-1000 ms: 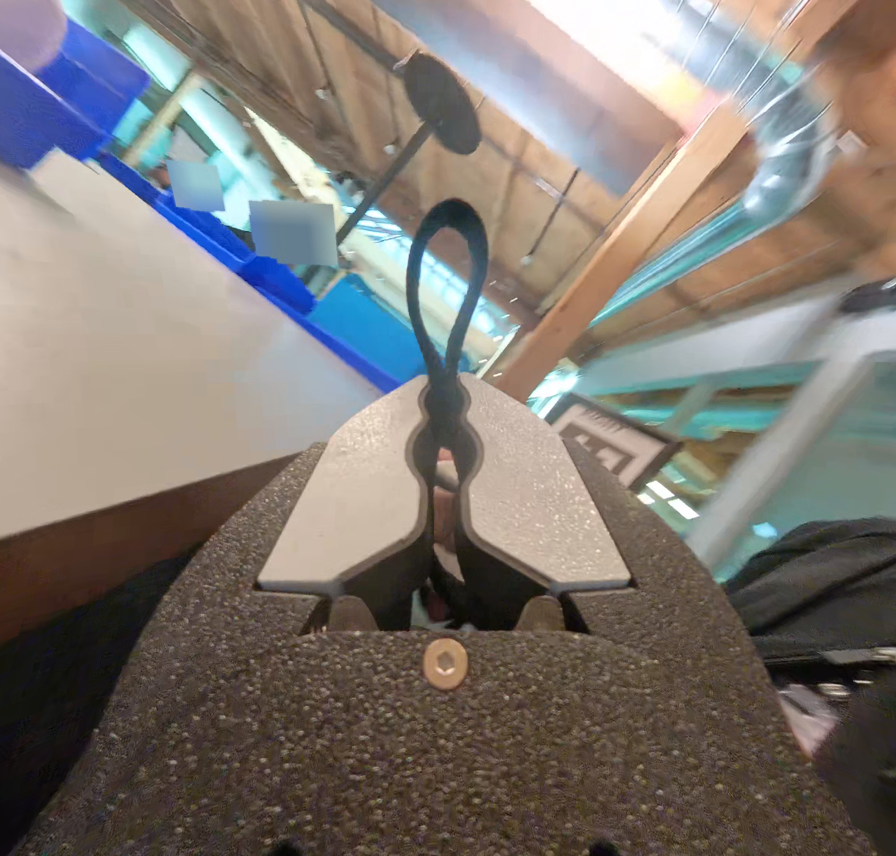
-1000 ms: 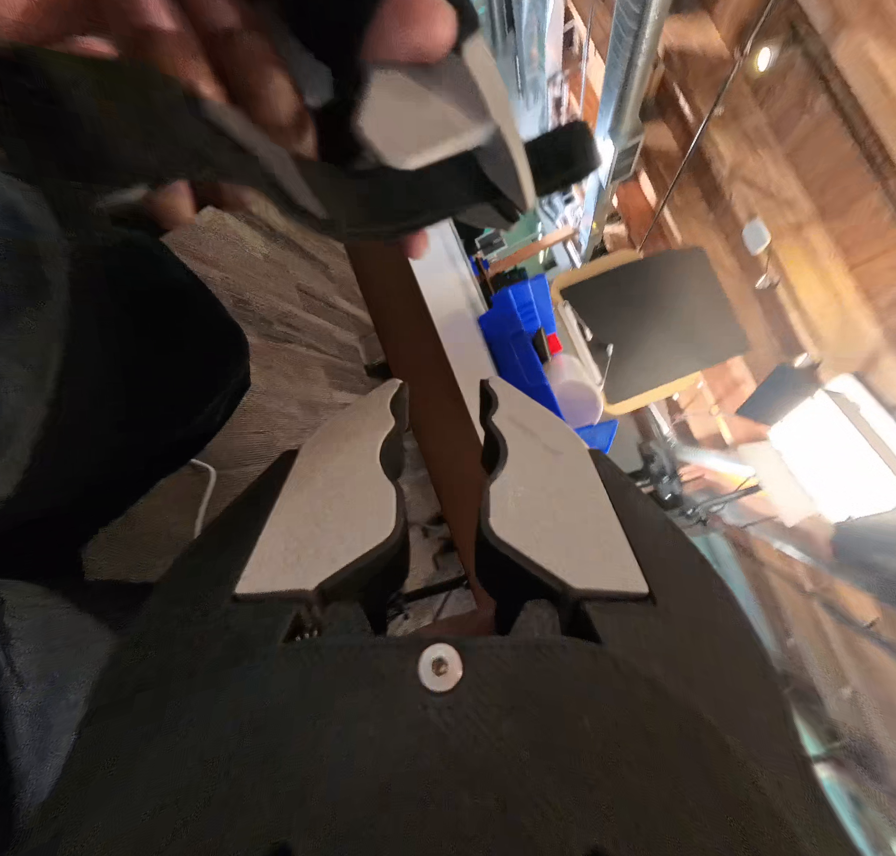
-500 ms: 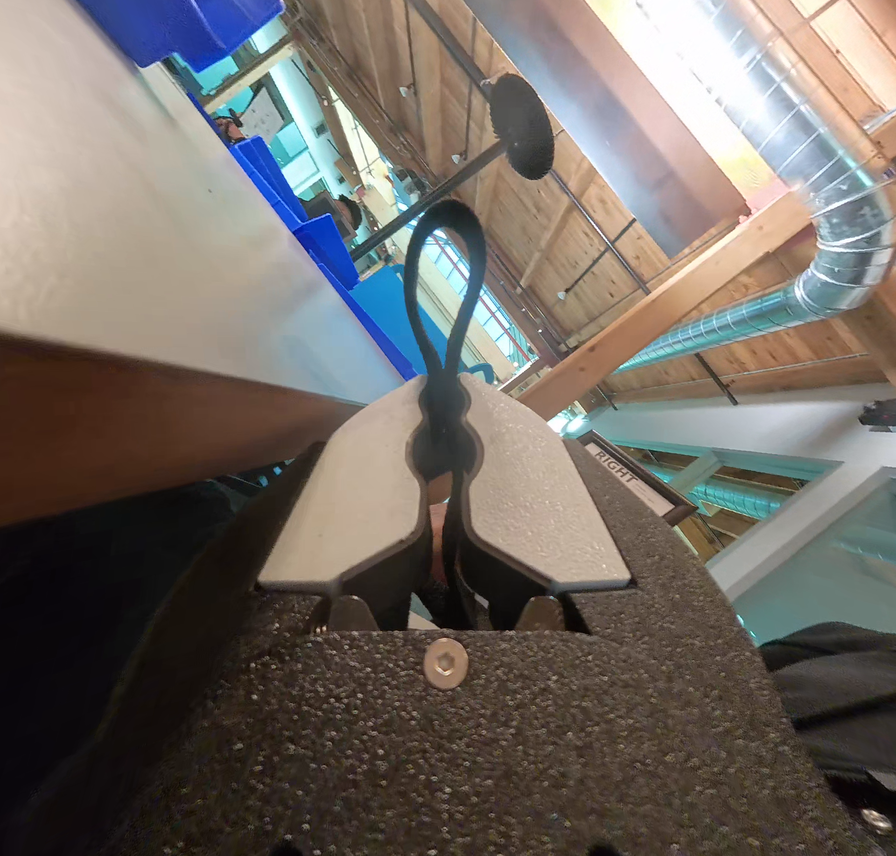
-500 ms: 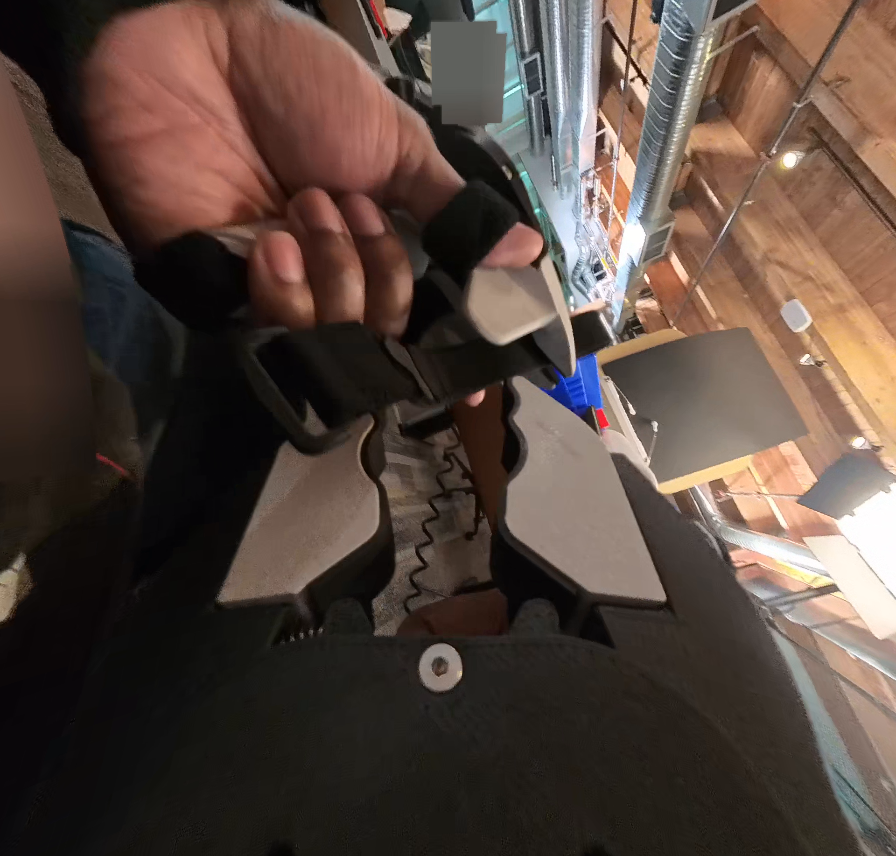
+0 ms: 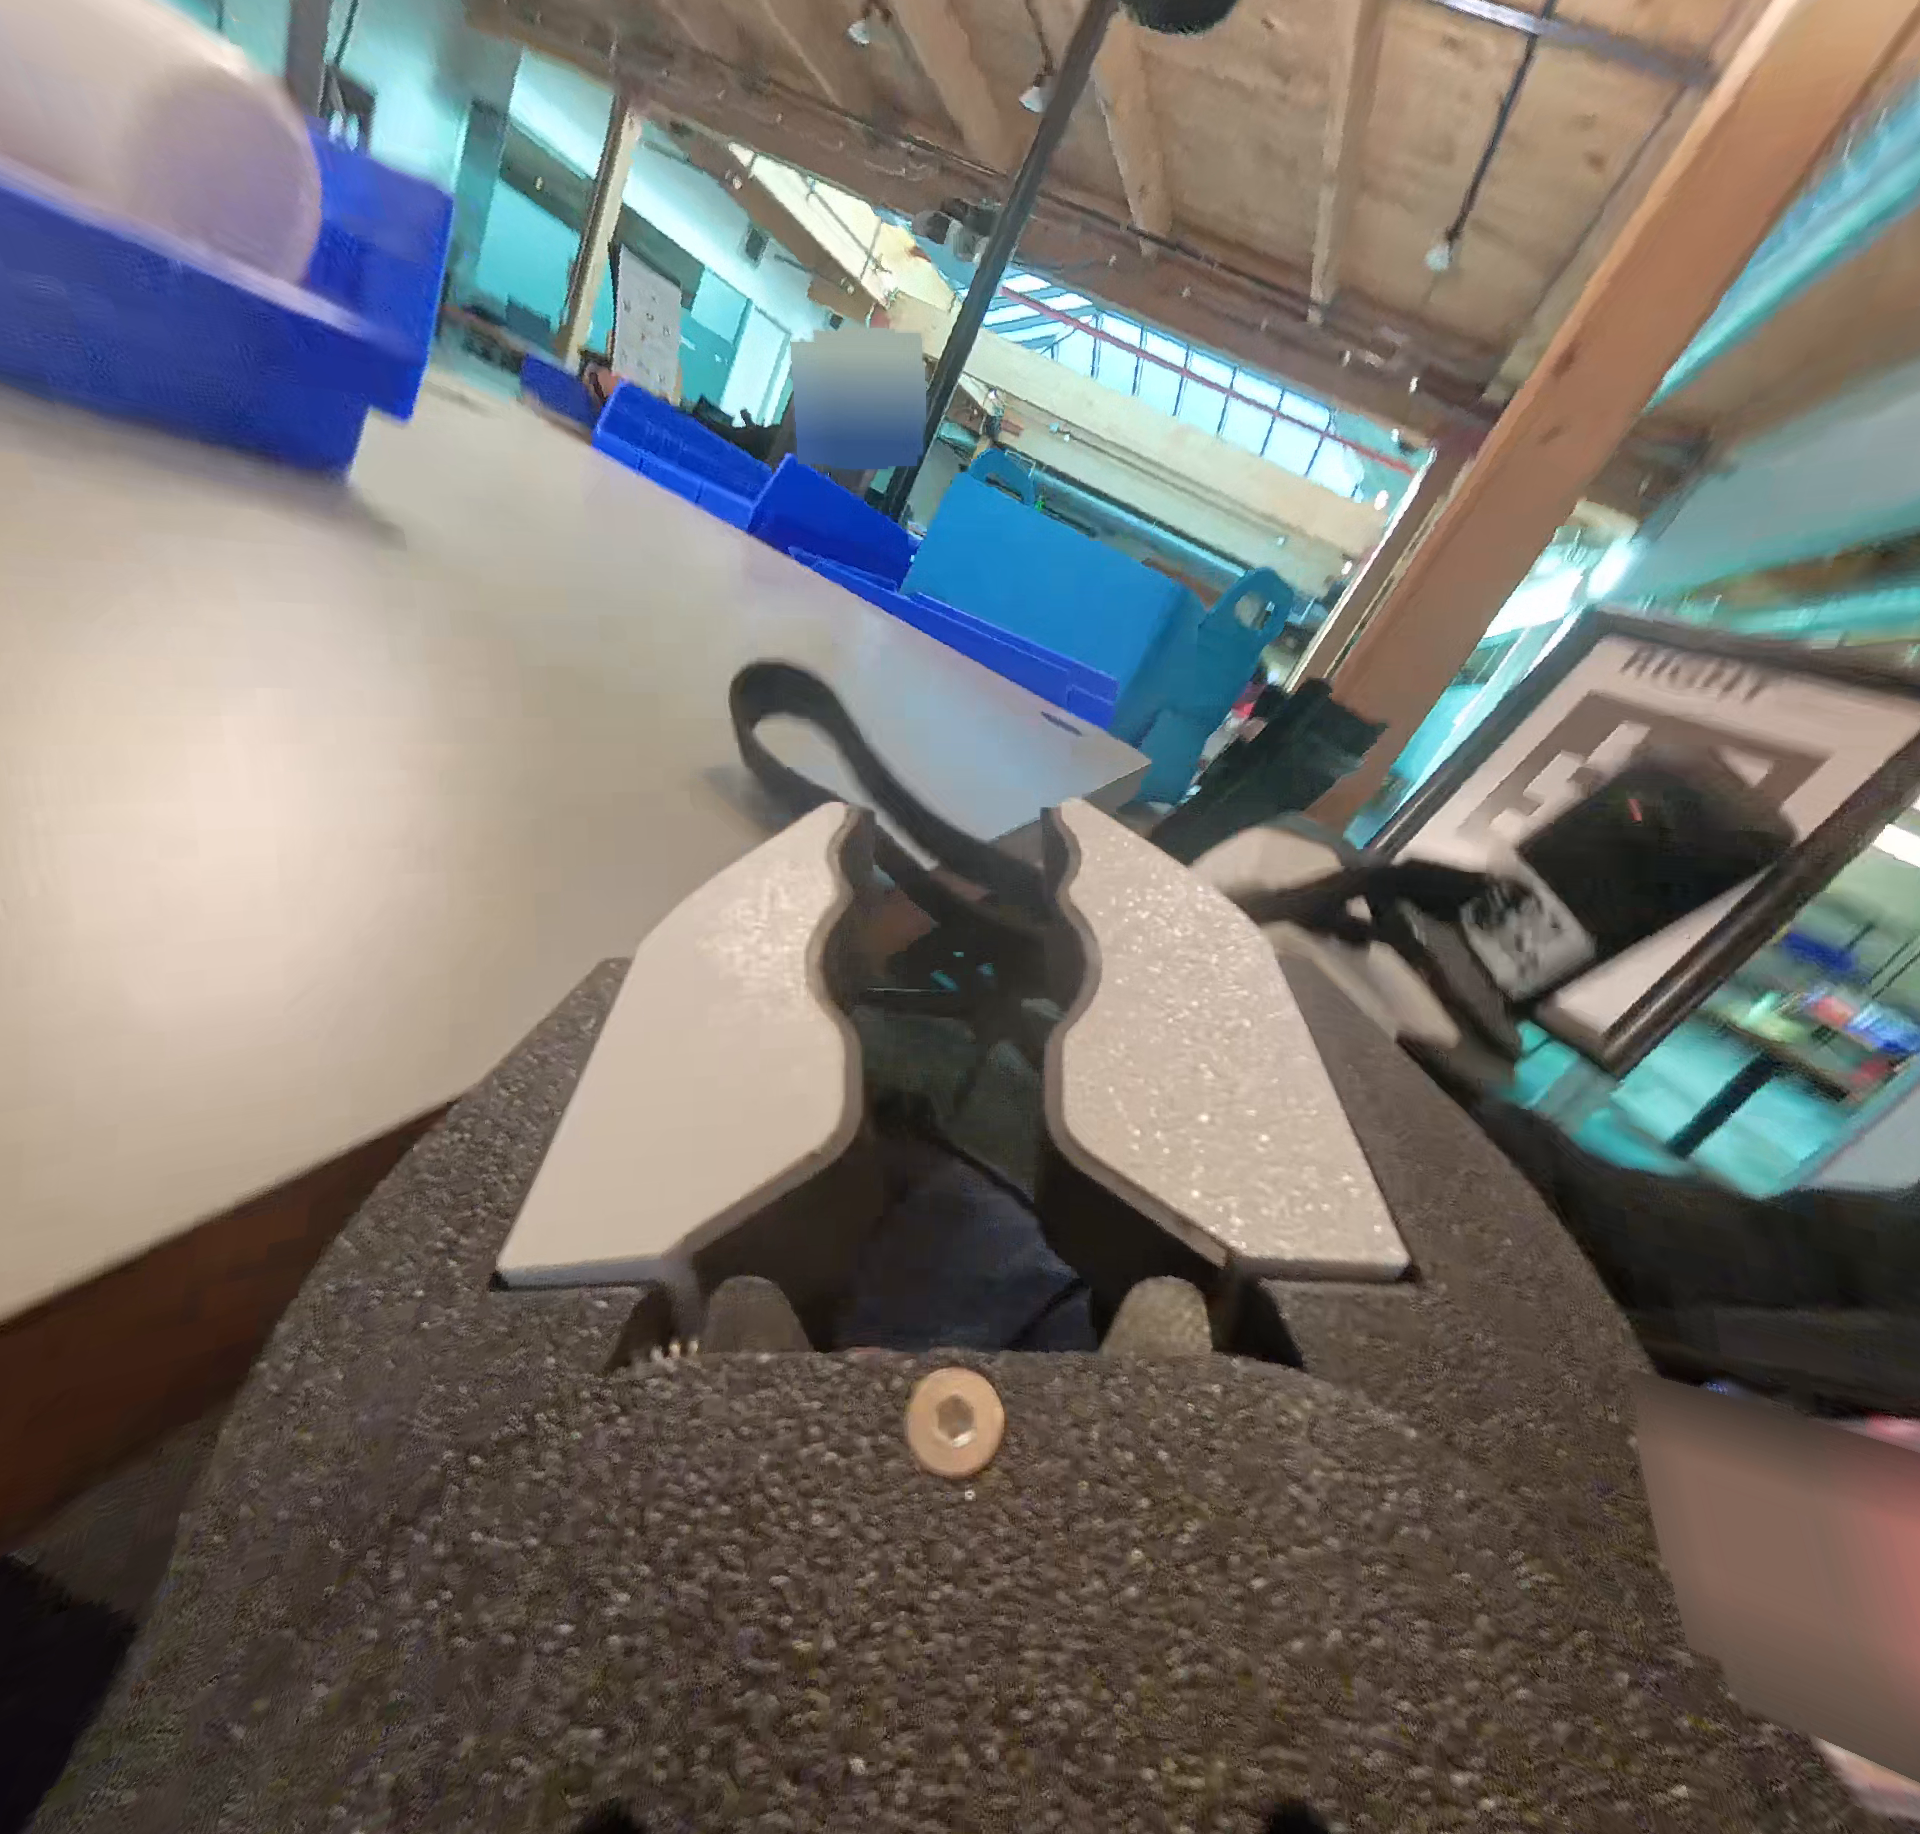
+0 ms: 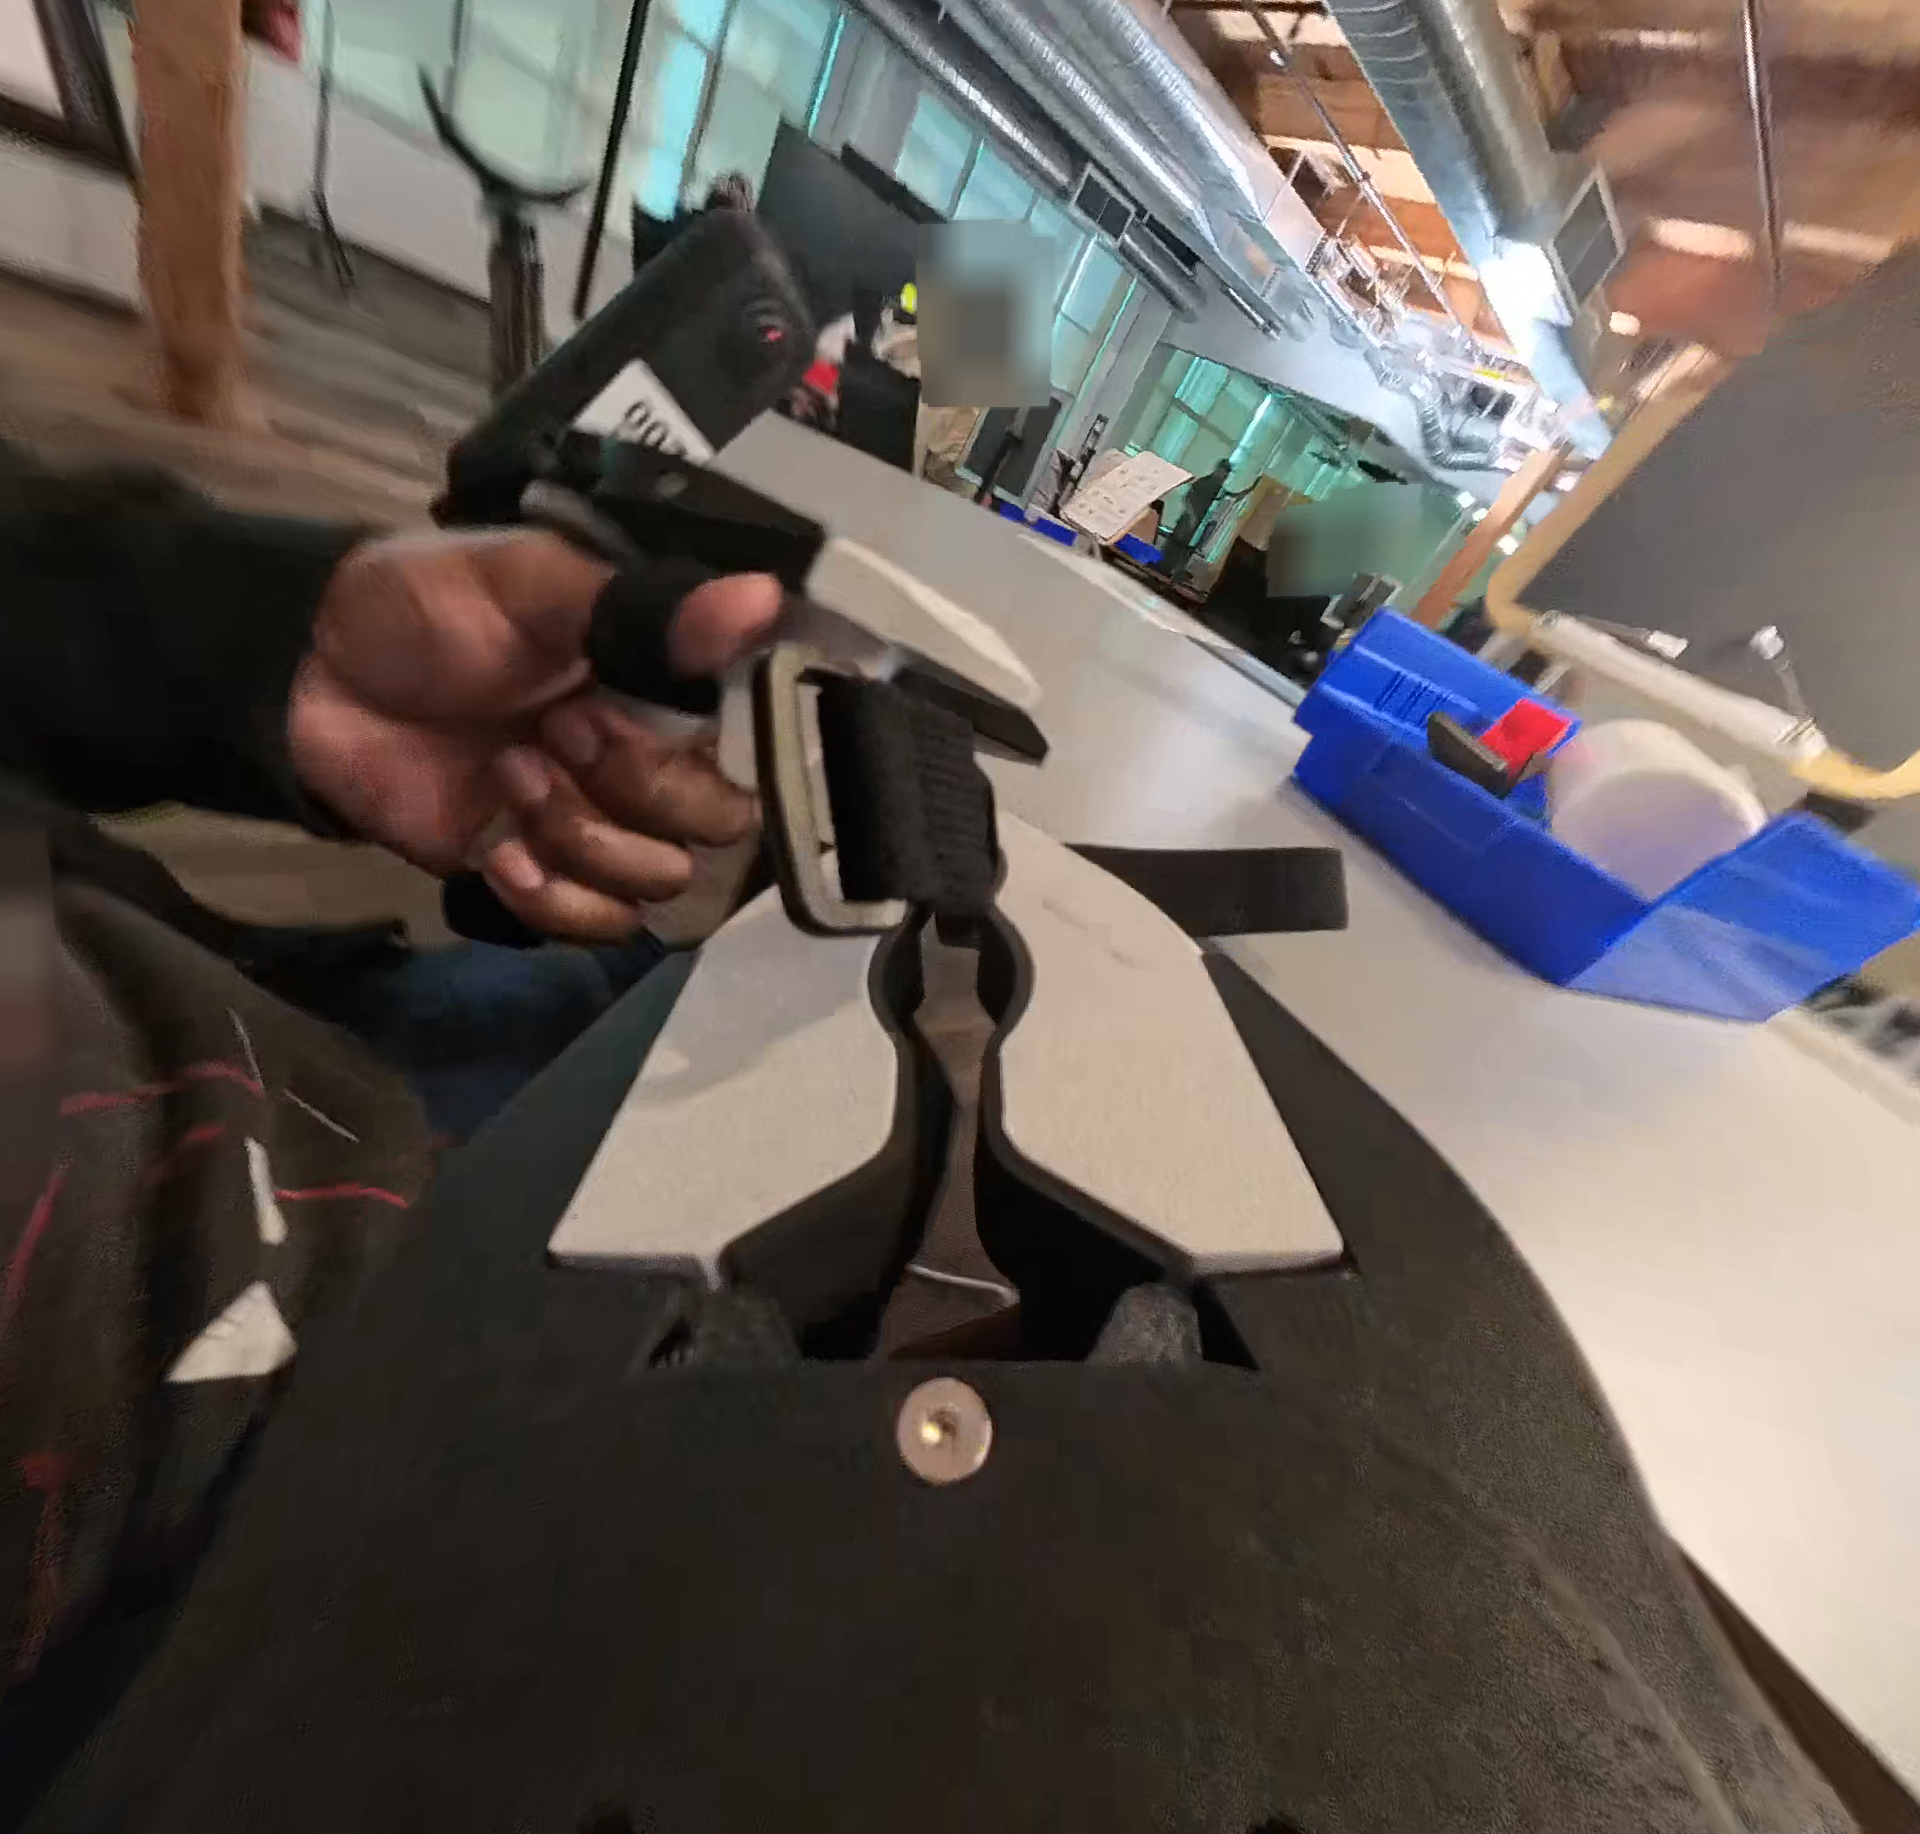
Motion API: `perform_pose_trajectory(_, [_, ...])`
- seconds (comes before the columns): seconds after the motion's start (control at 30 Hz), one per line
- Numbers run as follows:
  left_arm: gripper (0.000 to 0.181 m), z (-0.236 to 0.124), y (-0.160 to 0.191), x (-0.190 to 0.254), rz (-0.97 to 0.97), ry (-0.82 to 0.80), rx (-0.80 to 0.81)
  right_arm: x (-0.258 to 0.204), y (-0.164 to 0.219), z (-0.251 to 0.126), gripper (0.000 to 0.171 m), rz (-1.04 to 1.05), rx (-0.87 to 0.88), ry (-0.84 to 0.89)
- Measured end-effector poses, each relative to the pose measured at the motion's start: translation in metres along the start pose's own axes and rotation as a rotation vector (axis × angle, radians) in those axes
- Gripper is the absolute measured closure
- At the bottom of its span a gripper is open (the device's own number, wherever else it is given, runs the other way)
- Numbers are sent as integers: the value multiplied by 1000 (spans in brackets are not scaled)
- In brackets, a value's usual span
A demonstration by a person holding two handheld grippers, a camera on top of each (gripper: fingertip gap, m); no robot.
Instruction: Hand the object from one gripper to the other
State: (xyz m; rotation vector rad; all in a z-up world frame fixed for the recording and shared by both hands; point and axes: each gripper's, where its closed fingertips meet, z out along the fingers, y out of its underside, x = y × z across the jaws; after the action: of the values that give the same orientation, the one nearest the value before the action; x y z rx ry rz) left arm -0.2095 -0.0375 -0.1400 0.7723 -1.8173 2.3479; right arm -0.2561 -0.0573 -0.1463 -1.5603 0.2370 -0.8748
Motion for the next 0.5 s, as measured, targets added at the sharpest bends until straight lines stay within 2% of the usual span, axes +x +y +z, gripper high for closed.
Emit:
perform_pose_trajectory(0.1, [140,0,1,20,249,45,-36,11,-7,-10,166,262,53,-87])
perform_pose_trajectory(0.27, [124,4,32,47,753,94,-160,9,-2,-18,166,570,32,-272])
perform_pose_trajectory(0.37, [126,6,49,58,935,126,-206,-5,6,-23,166,661,-48,-404])
perform_pose_trajectory(0.5, [129,7,73,60,1074,162,-295,-20,9,-28,166,650,-115,-498])
